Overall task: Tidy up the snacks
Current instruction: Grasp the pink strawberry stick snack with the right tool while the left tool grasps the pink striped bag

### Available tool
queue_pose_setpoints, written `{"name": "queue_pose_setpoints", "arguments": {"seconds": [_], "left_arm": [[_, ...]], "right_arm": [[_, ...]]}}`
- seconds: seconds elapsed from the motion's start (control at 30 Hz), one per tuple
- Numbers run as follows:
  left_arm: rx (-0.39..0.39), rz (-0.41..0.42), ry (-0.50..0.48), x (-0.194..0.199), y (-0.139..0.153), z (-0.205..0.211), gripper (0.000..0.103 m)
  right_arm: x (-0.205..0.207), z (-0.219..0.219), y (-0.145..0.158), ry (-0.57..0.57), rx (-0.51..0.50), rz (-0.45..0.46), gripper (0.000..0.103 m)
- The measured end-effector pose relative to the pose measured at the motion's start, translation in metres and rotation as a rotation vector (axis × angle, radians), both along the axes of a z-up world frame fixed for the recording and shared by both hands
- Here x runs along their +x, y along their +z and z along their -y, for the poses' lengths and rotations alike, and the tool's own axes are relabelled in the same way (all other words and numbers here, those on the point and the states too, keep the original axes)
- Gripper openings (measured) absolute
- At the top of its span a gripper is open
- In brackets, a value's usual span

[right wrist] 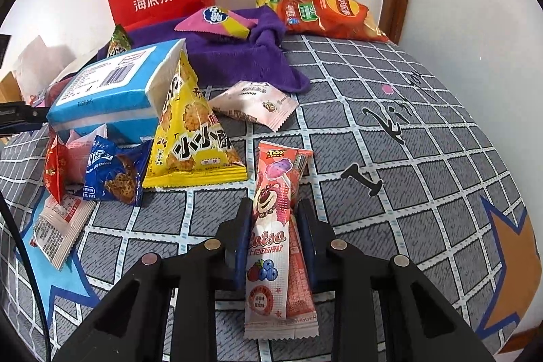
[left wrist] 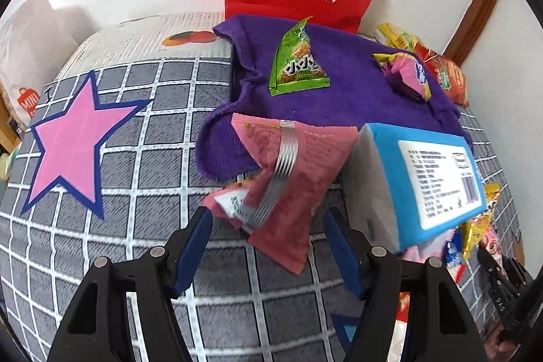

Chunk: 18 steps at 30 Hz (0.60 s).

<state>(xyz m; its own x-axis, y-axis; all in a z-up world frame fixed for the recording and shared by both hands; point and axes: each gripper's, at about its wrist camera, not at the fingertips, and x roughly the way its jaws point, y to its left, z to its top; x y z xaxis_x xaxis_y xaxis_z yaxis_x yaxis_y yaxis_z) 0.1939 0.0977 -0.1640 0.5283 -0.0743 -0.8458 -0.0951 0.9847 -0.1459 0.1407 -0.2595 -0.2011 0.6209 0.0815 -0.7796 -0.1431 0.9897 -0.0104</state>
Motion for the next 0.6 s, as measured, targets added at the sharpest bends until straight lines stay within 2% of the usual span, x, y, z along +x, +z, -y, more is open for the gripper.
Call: {"name": "queue_pose_setpoints", "arguments": {"seconds": [0.27,0.4,0.6], "left_arm": [[-0.009,0.056,-0.013,0.009,-0.007,0.002,0.066],[-0.012,0.05,-0.025,0.012,-0.01,0.003,0.066],[-0.032,0.058,-0.032,0.014,-0.011,0.003,0.066]], "right_arm": [[0.0,0.008,0.0,0.001,0.065,0.003,0.029],[0.0,0.006,0.001,0.038,0.099,-0.002,0.043],[0.0,0.003,0.001,0.04,0.084,0.0,0.044]]}}
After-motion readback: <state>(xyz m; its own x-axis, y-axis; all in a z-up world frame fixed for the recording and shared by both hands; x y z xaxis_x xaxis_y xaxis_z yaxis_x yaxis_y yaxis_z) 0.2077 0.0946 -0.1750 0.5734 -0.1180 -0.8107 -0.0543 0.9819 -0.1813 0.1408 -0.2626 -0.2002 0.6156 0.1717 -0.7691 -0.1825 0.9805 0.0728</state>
